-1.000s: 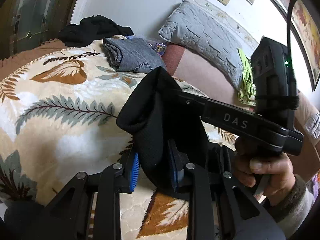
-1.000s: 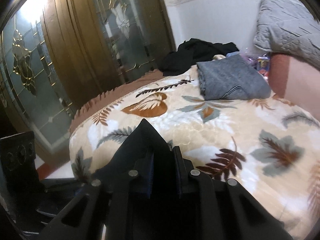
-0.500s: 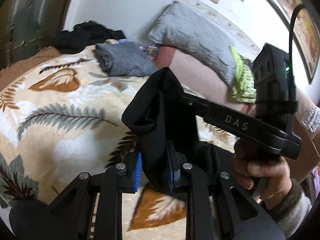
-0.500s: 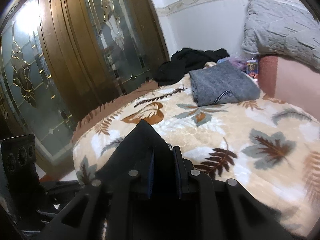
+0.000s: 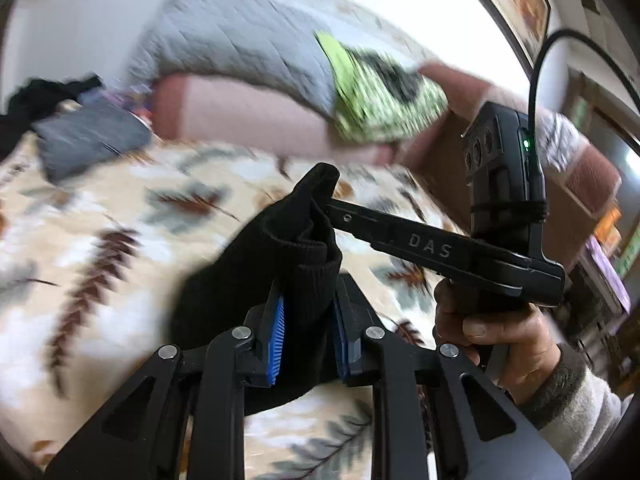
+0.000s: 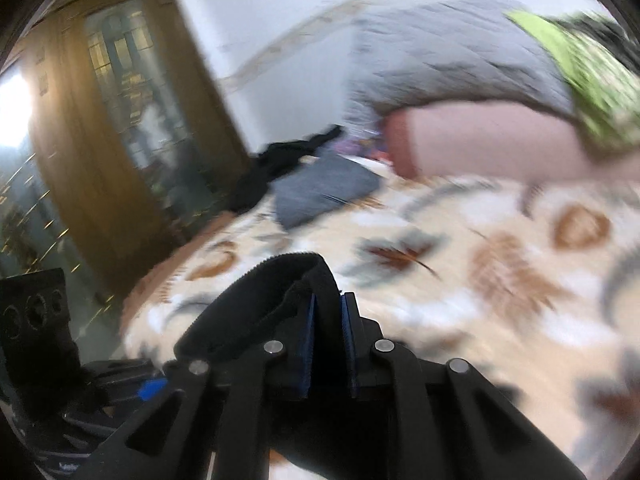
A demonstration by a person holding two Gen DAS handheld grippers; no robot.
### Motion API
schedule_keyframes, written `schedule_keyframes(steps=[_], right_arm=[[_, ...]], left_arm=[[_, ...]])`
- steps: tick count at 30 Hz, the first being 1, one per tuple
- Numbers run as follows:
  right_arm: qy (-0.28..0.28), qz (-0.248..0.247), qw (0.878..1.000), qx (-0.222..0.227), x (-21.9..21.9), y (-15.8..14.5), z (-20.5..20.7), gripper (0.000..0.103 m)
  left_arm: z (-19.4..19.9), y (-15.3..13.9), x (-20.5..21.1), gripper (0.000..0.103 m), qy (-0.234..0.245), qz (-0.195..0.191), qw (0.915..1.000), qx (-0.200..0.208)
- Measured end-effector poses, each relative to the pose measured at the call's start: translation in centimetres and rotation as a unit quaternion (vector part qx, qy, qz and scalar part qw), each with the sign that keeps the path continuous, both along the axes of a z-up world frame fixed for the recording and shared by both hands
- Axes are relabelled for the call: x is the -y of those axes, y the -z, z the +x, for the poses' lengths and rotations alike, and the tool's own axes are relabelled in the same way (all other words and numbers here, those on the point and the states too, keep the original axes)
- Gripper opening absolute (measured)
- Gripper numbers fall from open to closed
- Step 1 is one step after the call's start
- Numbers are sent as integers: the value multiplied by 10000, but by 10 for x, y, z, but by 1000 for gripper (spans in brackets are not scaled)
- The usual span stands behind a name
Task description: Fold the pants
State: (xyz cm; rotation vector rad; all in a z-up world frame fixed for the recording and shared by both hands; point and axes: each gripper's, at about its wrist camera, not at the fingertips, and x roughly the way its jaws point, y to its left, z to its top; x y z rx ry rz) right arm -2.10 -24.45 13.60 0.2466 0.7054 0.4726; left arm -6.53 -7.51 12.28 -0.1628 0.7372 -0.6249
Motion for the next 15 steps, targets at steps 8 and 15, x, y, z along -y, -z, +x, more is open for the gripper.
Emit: schedule_keyframes(steps=[8, 15], right_arm=[[1117, -9, 9898, -881, 68, 56, -9, 28], [1327, 724, 9856, -760, 98, 42, -39, 60]], left_arm=[[11, 49, 54, 19, 659, 531, 9943, -654], [-7, 6, 12, 64, 892, 81, 9953, -368]])
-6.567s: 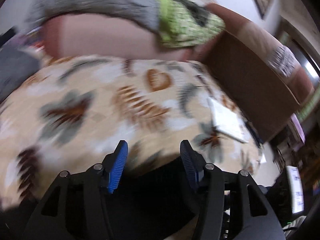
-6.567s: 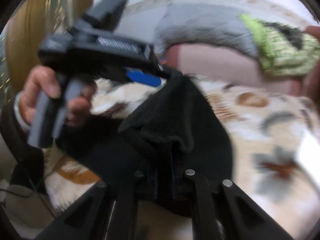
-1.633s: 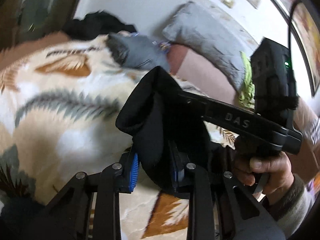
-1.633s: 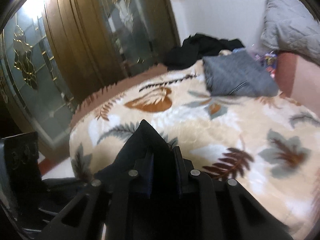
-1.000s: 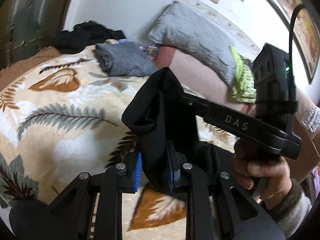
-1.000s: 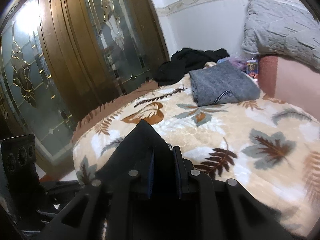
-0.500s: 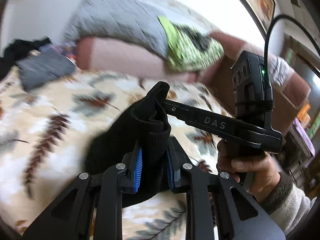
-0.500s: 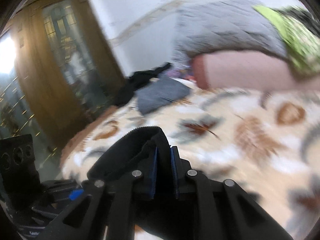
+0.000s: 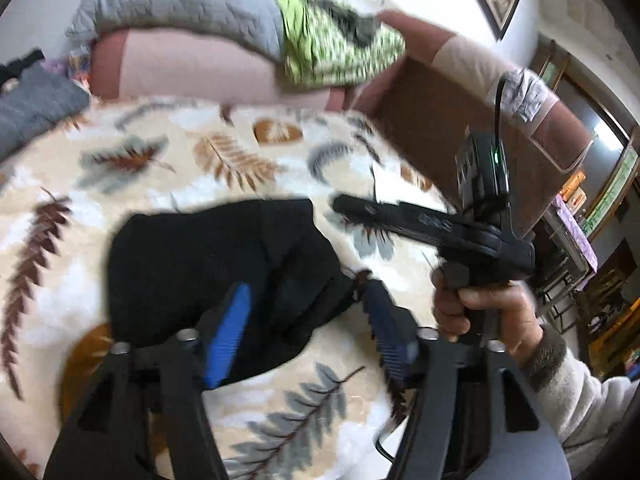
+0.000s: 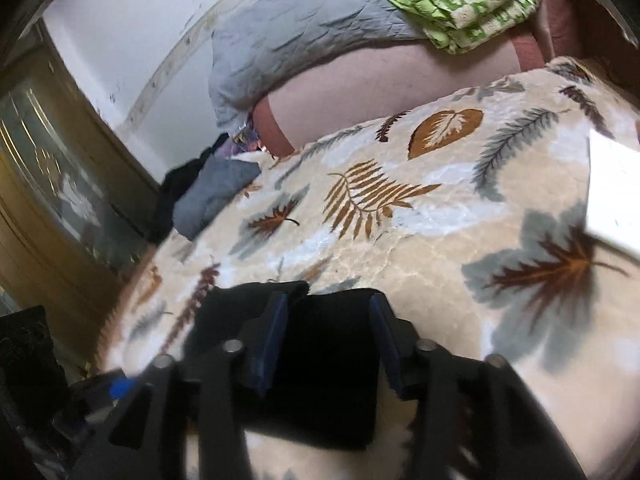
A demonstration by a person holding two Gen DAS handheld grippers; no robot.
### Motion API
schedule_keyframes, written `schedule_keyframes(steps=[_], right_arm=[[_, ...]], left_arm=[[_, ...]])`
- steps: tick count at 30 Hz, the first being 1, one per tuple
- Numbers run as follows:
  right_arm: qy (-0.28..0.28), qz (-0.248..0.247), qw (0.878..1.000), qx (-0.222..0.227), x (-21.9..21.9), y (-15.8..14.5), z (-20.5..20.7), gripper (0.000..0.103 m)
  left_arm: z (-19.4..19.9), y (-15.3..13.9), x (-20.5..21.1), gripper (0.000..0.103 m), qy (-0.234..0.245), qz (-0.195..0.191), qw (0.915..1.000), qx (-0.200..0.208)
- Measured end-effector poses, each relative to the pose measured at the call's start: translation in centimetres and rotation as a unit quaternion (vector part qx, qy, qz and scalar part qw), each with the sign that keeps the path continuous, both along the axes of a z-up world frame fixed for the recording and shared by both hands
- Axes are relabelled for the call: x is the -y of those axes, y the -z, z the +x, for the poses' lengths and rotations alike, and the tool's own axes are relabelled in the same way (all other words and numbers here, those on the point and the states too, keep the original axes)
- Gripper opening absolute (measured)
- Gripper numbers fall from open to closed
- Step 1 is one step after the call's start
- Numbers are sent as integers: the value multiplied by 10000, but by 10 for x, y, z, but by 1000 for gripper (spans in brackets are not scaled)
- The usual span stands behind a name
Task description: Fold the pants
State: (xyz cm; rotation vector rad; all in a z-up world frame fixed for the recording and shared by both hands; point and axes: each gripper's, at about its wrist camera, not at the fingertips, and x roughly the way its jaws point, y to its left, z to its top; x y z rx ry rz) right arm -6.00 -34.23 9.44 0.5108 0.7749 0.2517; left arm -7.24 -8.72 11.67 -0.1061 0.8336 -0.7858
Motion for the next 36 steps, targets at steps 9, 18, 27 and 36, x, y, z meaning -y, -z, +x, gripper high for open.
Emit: schedule_keyframes(steps=[9, 18, 27, 36], right_arm=[[-490, 451, 9967, -469, -35, 20, 1, 70], [-550, 624, 9940, -713, -45, 18, 4, 70], [-557, 707, 9931, -753, -46, 22, 3, 95], [-681, 11, 9973, -288, -65, 8, -2, 13]], left_arm=[[30, 38, -26, 64, -962, 984, 9905, -17], [24, 56, -17, 64, -986, 1201, 9879, 1], [24, 56, -17, 64, -1044, 1153, 9878, -7], [24, 47, -18, 64, -1198, 1189, 9857, 30]])
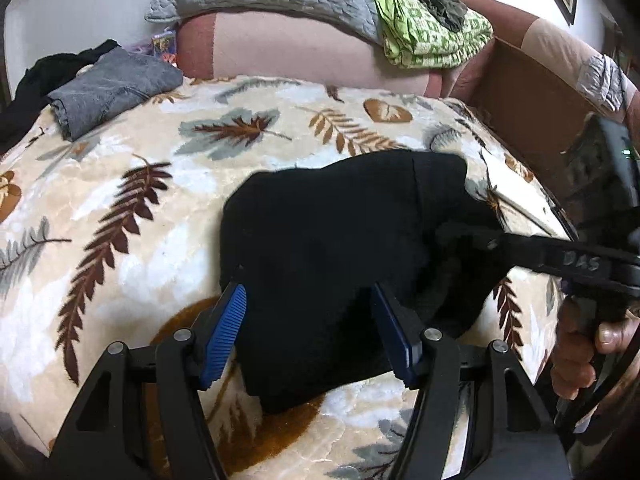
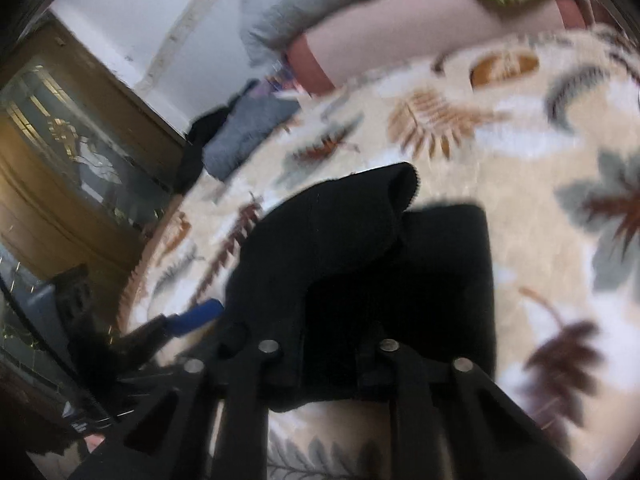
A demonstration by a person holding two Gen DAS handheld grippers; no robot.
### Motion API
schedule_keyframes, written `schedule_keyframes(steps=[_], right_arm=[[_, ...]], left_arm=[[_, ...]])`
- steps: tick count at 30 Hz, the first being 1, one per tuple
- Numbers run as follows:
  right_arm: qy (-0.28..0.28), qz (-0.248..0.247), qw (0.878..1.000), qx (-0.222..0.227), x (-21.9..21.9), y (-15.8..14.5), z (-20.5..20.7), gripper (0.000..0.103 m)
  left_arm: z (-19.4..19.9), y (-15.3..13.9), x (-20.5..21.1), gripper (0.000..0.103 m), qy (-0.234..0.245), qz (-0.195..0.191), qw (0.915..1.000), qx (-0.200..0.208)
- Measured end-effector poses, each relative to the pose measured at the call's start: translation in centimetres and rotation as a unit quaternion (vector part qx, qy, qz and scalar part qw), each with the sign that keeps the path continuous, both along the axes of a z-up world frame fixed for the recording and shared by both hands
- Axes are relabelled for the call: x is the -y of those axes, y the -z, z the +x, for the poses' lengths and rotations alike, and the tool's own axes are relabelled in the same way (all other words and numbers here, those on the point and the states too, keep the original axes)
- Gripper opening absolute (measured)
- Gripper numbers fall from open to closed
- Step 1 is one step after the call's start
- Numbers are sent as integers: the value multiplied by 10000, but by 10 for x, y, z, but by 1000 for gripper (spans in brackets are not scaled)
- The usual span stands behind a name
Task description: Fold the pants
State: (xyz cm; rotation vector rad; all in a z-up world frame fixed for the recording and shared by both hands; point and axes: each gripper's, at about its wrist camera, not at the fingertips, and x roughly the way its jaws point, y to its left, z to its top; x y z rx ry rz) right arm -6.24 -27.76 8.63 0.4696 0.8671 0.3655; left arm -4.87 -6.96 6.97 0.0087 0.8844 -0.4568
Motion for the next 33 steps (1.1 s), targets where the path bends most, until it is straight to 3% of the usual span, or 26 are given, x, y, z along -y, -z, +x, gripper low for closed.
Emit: schedule_keyframes(steps=[2, 5, 9, 11, 14, 17, 21, 23, 29, 33], right_arm=[[120, -30, 9996, 247, 11, -16, -5, 12], [222, -185, 9992, 266, 22, -22, -7, 12], [354, -371, 9982, -298, 31, 11, -1, 17], [431, -728, 9952, -497, 30, 25, -2, 21], [537, -916, 9938, -337, 32, 13, -8, 30], [784, -1404, 9870, -46, 38, -10, -15, 32], [287, -1024, 9941, 219, 29, -30, -22, 32], [62, -1127, 9932, 277, 13, -31, -20, 32], [-281, -1526, 9876, -227, -16, 5, -17, 29], [-323, -1328, 9901, -324, -6, 19, -30, 29]], left_arm=[[0, -10, 1, 64, -34, -3, 9999, 162], [1, -17, 6, 67, -47, -80, 9996, 272], [7, 0, 14, 68, -71, 46, 9999, 104], [10, 16, 15, 69, -108, 167, 9997, -161], [8, 16, 9, 69, -135, 61, 9997, -204], [10, 5, 5, 69, -244, 200, 9995, -18], [17, -5, 2, 69, -332, 174, 9992, 129], [22, -3, 6, 69, -363, 251, 9990, 109], [16, 13, 11, 69, -267, 337, 9991, -54], [12, 19, 9, 75, -299, 257, 9992, -74]])
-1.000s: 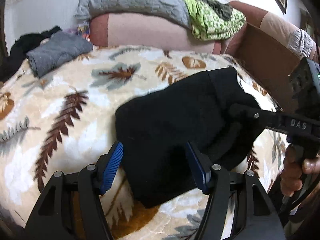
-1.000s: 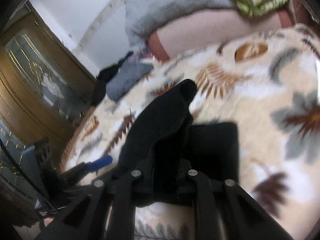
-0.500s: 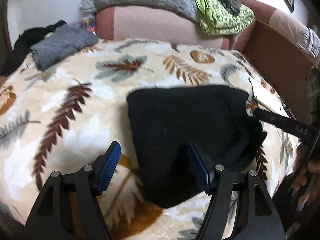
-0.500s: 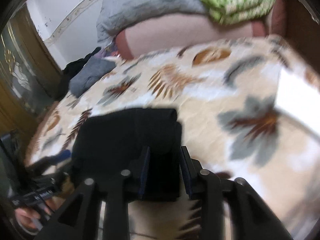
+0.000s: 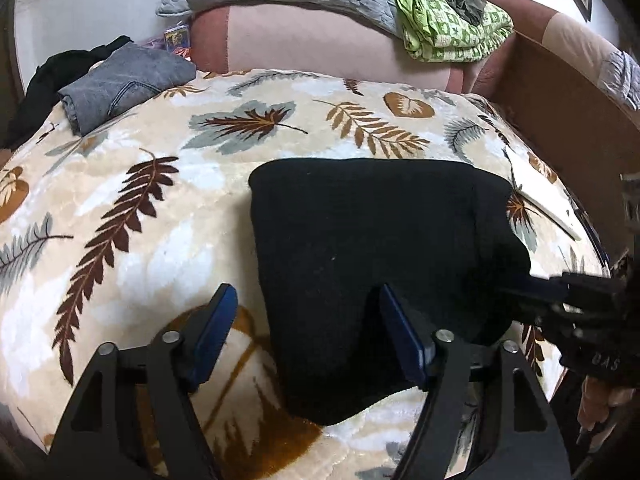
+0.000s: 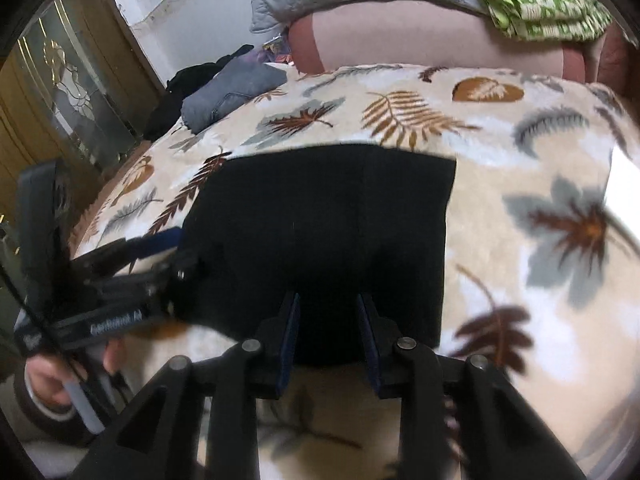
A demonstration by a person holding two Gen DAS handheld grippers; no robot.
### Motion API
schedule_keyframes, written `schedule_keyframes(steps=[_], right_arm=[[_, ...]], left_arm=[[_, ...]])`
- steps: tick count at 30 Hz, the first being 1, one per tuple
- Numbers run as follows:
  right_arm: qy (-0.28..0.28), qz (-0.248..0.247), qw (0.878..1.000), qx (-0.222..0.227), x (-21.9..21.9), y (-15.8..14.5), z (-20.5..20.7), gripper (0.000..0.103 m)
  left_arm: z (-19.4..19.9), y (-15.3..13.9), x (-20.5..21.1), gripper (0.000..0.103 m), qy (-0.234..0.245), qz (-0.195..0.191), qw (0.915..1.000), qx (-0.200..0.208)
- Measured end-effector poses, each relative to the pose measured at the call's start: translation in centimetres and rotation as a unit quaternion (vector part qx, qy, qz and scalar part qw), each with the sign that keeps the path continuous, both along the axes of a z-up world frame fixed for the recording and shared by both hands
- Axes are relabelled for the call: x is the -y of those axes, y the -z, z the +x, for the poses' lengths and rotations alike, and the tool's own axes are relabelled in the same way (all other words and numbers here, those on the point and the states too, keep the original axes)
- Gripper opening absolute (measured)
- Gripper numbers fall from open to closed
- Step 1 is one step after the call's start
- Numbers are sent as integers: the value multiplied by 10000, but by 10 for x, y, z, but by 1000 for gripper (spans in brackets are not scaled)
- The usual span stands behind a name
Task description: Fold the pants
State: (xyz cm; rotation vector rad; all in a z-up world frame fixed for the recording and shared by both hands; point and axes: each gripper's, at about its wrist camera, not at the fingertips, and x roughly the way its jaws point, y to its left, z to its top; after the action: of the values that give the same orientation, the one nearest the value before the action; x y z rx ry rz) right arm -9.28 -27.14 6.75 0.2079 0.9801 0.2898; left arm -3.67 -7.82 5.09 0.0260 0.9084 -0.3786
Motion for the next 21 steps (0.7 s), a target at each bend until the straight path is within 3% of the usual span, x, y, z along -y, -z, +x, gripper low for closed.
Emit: schedule_keyframes(steps=[3, 9, 14, 21], right_arm=[[108, 170, 9997, 108, 8, -12, 3, 29], [463, 195, 9969, 606, 15, -37, 24, 42], [605, 240, 9958, 651, 13, -26, 49, 42], [862, 193, 9954, 370, 23, 4, 71, 41]], left_arm=[[3, -4, 2, 75, -51, 21, 10000, -4], [16, -16, 6, 75, -147, 79, 9998, 137], [28, -14, 12, 75, -208, 127, 9996, 141], [44, -1, 15, 78, -241, 120, 9996, -14]])
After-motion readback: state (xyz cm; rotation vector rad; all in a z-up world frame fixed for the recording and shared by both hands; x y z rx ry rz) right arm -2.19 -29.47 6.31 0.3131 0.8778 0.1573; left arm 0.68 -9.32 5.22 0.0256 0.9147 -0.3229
